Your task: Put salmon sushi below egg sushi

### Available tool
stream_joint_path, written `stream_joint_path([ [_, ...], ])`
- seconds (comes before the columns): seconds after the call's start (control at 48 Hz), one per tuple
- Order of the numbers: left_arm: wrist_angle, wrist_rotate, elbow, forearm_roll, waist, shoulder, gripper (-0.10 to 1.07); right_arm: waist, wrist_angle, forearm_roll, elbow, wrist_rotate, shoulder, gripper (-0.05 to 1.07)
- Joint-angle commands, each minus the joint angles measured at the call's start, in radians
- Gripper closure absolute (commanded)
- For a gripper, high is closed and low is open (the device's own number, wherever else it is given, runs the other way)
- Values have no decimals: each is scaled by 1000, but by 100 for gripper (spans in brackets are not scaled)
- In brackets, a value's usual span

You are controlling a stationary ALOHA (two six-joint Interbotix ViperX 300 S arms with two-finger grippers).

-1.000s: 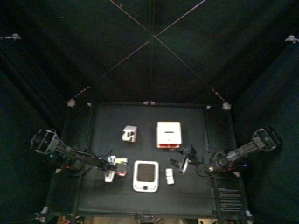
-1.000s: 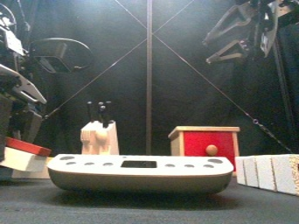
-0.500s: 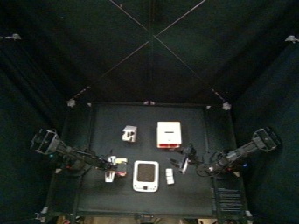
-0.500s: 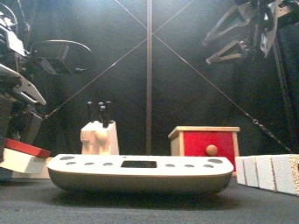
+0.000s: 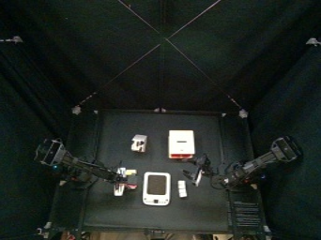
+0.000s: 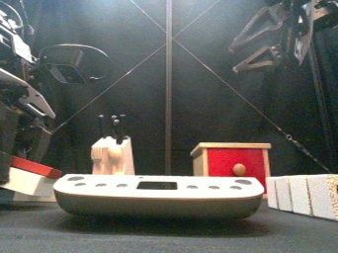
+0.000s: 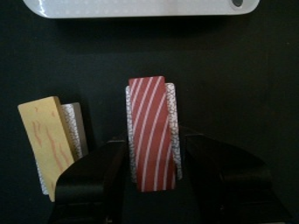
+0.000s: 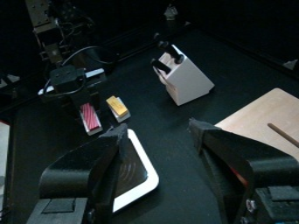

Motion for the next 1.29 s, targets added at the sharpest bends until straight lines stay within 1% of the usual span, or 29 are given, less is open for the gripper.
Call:
stream_joint_path([
  [0.0, -3, 2, -20, -2, 0, -3, 20, -3, 3, -3, -9, 3, -3, 12],
  [0.271, -5, 2, -21, 0, 0, -3, 18, -5, 3, -3, -8, 3, -3, 12],
  [0.333, -5, 2, -23, 0, -2, -5, 16, -5, 3, -3, -8, 3, -3, 12],
  [0.562, -2, 2, -17, -2, -2, 6, 2, -5, 3, -3, -9, 3, -3, 12],
  [0.625, -2, 2, -18, 0, -2, 14, 0, -5, 3, -3, -9, 3, -3, 12],
  [0.938, 35, 0, -37, -2, 0, 23, 0, -5, 3, -3, -9, 3, -3, 12],
  [1.271, 35, 0, -38, 0, 0, 21, 0, -3, 3, -3, -9, 3, -3, 12],
])
